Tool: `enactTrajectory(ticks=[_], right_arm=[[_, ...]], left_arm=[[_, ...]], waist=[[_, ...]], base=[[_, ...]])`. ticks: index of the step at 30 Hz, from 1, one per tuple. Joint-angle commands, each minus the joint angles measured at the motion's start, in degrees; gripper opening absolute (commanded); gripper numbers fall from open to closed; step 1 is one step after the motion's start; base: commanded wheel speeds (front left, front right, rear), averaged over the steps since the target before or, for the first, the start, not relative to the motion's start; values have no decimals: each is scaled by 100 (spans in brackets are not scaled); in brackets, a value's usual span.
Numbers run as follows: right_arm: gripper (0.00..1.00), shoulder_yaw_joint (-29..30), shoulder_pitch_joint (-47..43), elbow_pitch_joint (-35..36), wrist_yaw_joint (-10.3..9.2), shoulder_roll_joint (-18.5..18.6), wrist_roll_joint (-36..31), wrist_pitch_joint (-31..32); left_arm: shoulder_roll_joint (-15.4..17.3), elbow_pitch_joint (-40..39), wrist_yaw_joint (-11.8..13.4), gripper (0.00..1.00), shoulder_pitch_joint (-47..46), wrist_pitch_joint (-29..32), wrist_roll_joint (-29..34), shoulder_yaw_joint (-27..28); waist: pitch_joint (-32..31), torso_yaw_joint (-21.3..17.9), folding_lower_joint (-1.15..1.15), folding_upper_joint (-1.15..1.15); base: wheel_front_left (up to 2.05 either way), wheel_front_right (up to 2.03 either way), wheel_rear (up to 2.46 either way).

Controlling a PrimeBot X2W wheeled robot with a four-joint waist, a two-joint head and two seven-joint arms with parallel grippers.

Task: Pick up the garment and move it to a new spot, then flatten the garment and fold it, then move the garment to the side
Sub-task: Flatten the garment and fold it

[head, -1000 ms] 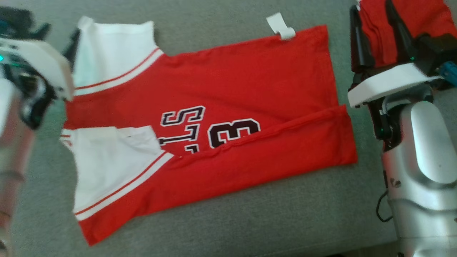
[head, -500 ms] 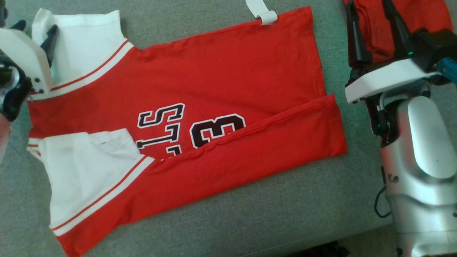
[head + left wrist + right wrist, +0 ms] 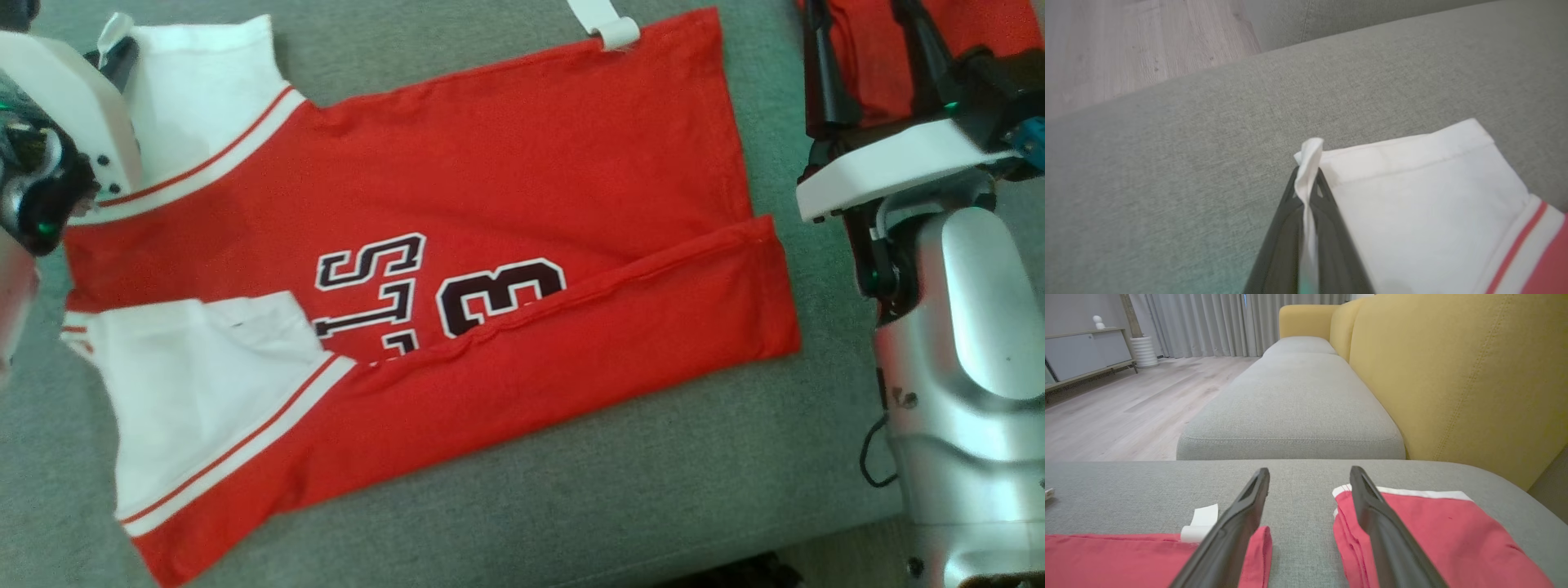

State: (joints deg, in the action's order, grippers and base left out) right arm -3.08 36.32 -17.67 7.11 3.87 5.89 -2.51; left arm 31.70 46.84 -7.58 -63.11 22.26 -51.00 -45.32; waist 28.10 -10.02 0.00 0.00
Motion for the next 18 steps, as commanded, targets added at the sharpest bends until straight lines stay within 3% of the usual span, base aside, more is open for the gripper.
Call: enactTrajectory(ticks=[1, 10, 14, 18], right_arm=[[100, -75, 127, 197, 37, -32, -30, 24], [100, -301, 159, -220, 37, 427, 270, 354], [100, -593, 230, -781, 37, 846, 582, 699], [100, -743, 346, -1352, 37, 1122, 831, 986]], left_arm=[[276, -81, 9, 0, -118, -75, -7, 123], [-13, -403, 9, 0, -64, -1819, 122, -90], [-126, -719, 9, 0, 120, -2340, 239, -288], [-154, -1082, 9, 0, 293, -2480, 327, -467]], waist=[[-56, 54, 0, 0], [-597, 651, 0, 0], [-841, 1036, 0, 0], [-924, 1292, 0, 0]], base=[[0, 0, 0], [0, 0, 0], [0, 0, 0], [0, 0, 0]])
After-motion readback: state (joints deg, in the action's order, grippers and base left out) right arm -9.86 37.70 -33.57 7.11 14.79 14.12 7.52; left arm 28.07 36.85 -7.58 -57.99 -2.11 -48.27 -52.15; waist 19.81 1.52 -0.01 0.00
